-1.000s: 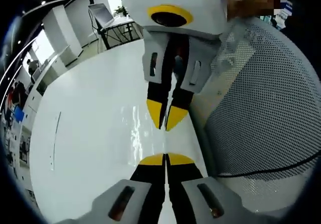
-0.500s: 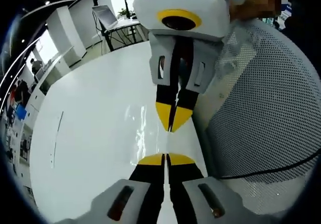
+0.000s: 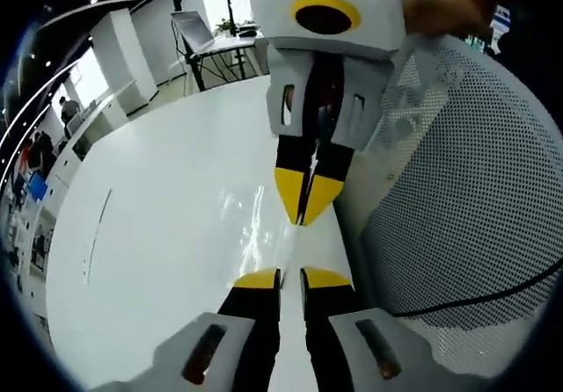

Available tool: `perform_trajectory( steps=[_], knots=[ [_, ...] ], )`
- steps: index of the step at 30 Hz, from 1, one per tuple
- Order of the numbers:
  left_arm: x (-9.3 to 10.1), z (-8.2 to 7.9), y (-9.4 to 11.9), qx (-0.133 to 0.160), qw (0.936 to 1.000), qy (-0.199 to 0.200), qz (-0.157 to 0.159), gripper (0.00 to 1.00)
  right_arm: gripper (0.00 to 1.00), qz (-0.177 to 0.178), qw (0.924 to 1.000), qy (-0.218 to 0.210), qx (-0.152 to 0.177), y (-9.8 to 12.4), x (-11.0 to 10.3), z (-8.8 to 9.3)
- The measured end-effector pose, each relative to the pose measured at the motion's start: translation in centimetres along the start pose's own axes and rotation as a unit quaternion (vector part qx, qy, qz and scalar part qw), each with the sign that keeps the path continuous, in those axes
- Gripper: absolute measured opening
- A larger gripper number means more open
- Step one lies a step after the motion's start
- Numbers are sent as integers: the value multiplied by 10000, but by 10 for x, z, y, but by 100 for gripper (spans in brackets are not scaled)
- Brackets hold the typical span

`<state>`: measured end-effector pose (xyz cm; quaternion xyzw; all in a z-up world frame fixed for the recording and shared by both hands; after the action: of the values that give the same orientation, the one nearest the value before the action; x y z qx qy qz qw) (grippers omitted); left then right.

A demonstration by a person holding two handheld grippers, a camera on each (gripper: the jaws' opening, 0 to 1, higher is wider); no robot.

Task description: Open the resealable bag by pulling the two sides of the seal apart until the entire bag opening is separated and visibly accessible.

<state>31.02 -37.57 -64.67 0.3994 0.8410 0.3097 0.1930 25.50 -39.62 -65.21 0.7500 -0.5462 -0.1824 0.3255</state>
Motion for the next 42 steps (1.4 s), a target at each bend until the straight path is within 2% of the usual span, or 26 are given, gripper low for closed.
perform_trajectory(
  steps=[2,11,14,17,22,27,42],
  knots=[
    [2,0,-2,63,9999,86,5,0,0,-54,10000,30,10,0,-2,0],
    [7,-8,0,221,9995,203,-49,0,0,46,10000,47,35,8,-3,0],
    [7,-11,1,238,9995,201,-113,0,0,168,9997,-89,120,10,-1,0],
    [9,-13,1,233,9996,151,-103,0,6,192,9997,-88,126,12,-2,0],
    [13,-13,0,158,9998,54,-60,0,7,200,9990,216,331,15,-6,-11],
    [16,-14,-2,152,9999,27,-11,0,6,148,9969,708,306,13,-9,-20],
    [20,-14,-2,180,9998,34,-6,0,1,18,9975,660,256,8,-14,-16]
  ],
)
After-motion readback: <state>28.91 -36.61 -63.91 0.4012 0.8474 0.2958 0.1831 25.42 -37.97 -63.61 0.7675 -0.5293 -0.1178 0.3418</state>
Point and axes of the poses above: the point that each gripper's makers call its tool centre point, and the gripper's own axes: y roughly backward along the fingers, x roughly to its right, z roughly out of its underside, the point moved 3 cm from there along y, roughly backward along the fingers, and after that the axes turned 9 degrees about x, right-handed, at the moved point
